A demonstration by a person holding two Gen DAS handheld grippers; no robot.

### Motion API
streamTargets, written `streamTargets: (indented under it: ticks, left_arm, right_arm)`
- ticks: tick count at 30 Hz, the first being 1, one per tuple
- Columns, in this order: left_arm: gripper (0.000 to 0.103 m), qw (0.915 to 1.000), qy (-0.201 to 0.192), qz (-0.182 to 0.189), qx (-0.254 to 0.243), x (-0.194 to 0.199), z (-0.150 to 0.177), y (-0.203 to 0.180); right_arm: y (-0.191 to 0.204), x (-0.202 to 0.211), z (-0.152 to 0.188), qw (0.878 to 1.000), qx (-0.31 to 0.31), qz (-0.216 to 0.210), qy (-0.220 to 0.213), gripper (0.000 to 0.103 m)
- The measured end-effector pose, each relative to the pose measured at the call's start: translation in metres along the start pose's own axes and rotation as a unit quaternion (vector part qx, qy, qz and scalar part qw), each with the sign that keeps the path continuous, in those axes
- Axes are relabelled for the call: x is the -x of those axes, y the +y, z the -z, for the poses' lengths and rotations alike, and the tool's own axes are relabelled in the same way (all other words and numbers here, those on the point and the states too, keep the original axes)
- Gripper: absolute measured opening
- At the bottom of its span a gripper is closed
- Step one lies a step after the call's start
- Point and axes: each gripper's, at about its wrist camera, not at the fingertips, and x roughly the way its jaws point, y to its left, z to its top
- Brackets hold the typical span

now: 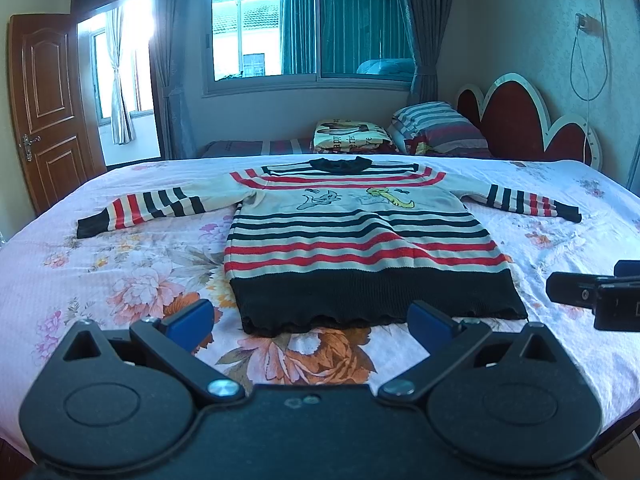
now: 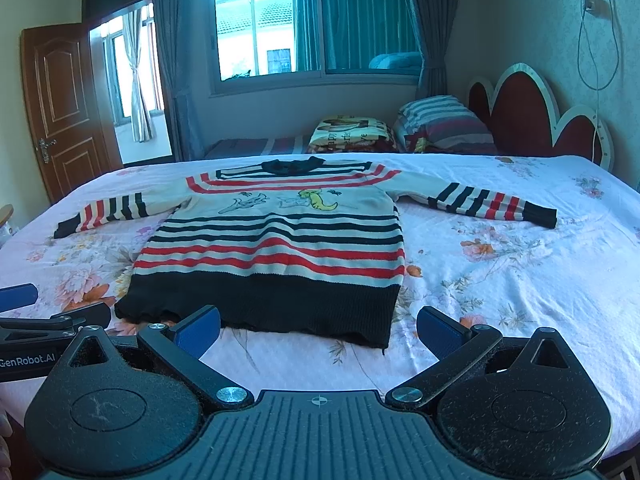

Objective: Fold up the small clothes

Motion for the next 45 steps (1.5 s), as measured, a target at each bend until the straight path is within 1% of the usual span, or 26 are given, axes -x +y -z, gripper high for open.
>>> streamTargets:
  ticks: [1, 6, 7, 8, 13, 18, 21, 25, 33, 37, 39, 42, 43, 45]
  left_arm:
    - [0.103, 1.0, 0.0, 0.0, 0.0, 0.001, 0.0, -0.001]
    - [0.103, 1.0, 0.0, 0.0, -0.001, 0.001, 0.001, -0.001]
    - [0.103, 1.0, 0.0, 0.0, 0.0, 0.001, 0.001, -0.001]
    - [0.103, 1.0, 0.0, 0.0, 0.0, 0.001, 0.001, -0.001]
    - [0.103, 1.0, -0.001, 0.001, -0.001, 0.001, 0.001, -0.002]
    - [0.103, 1.0, 0.001, 0.001, -0.004, -0.005, -0.003, -0.005]
    - [0.103, 1.0, 0.005, 0.002, -0.007, -0.014, -0.009, -0.008]
    - [0.103, 0.9998, 0.011, 0.006, -0.012, -0.027, -0.016, -0.012]
    - [0.103, 0.9993, 0.03, 0.014, -0.014, -0.061, -0.028, -0.016]
    - [0.103, 0.9993, 0.032, 0.019, -0.01, -0.078, -0.037, -0.017]
    - [0.103, 0.9994, 0.033, 0.012, -0.002, -0.087, -0.042, -0.016]
    - [0.103, 0.9993, 0.026, -0.028, 0.004, -0.098, -0.049, -0.018]
    - [0.103, 0.9991, 0.027, -0.033, -0.005, -0.103, -0.052, -0.02]
    - [0.103, 0.999, 0.031, -0.028, -0.017, -0.114, -0.059, -0.024]
  right_arm:
    - [0.001, 0.0, 0.0, 1.0, 0.003, 0.002, -0.002, 0.103]
    - [-0.001, 0.0, 0.0, 1.0, -0.016, -0.009, 0.02, 0.103]
    - [-0.001, 0.0, 0.0, 1.0, -0.016, -0.009, 0.02, 0.103]
    - [0.0, 0.001, 0.0, 1.0, -0.006, -0.003, 0.01, 0.103]
    - [-0.001, 0.0, -0.001, 1.0, -0.005, -0.001, 0.007, 0.103]
    - [-0.004, -0.009, -0.006, 1.0, 0.0, 0.006, 0.02, 0.103]
    - [-0.008, -0.017, -0.009, 0.999, -0.002, 0.008, 0.032, 0.103]
    - [-0.016, -0.027, -0.013, 1.0, -0.01, 0.014, 0.019, 0.103]
    - [-0.029, -0.056, -0.027, 0.999, -0.022, 0.026, 0.028, 0.103]
    - [-0.034, -0.072, -0.034, 0.999, -0.027, 0.033, 0.029, 0.103]
    - [-0.038, -0.08, -0.039, 0.998, -0.034, 0.034, 0.029, 0.103]
    - [-0.045, -0.094, -0.046, 0.998, -0.05, 0.034, 0.028, 0.103]
    - [-0.048, -0.098, -0.049, 0.998, -0.047, 0.039, 0.03, 0.103]
    - [-0.053, -0.107, -0.054, 0.997, -0.046, 0.05, 0.031, 0.103]
